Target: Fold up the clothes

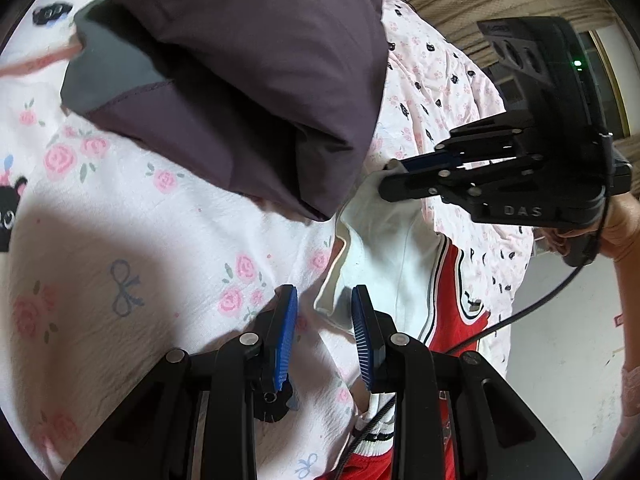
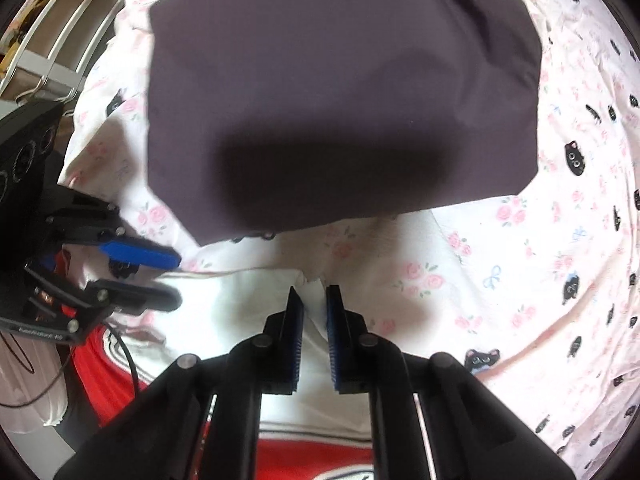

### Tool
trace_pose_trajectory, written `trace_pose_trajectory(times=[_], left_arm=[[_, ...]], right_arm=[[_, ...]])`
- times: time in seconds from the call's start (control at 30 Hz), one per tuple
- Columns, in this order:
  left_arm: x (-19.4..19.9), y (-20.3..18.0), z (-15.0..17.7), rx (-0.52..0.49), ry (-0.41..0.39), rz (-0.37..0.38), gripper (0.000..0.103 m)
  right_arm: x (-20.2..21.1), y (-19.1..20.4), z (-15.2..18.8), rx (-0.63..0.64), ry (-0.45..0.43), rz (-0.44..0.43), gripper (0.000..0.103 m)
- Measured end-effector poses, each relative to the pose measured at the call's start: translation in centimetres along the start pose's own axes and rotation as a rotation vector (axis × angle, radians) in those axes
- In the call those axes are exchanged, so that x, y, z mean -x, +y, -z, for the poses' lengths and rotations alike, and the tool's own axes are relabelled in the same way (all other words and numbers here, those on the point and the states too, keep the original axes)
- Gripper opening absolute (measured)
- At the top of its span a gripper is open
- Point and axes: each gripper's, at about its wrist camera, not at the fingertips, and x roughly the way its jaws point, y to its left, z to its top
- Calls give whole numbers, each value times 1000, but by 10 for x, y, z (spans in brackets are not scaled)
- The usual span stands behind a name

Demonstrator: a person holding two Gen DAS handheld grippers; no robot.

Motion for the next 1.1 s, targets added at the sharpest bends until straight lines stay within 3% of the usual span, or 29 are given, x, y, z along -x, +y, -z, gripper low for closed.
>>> trace_pose_trajectory(times=[0.13,0.3,0.47,0.57,0.63,0.73,0.93,0.97,1.03,1.1], left_arm=[[3,-9,2,-45,-20,-17,24],[4,-10,0,-69,-13,17,26],[12,-25,2,-171,-20,62,26],[15,-29,1,-212,-35,47,26],[15,-26,-1,-206,-29,45,26],[11,-29,0,-217,-21,26,26],[5,-41,5,-289,-19,8,26],[5,-42,6,-297,-18,9,25],[5,-45,6,-303,-11,12,3],[7,-48,6,-306,-13,16,3]], right_arm=[[19,0,9,17,-9,19,11],[46,-2,25,28,-29,33,11],[69,-5,48,34,-40,53,11],[60,52,84,30,-46,61,11],[34,75,72,29,-49,70,11],[31,85,51,23,-51,74,11],[30,95,57,17,-58,79,11],[30,95,58,16,-60,80,11],[32,96,59,14,-64,84,11],[34,97,60,10,-68,86,11]])
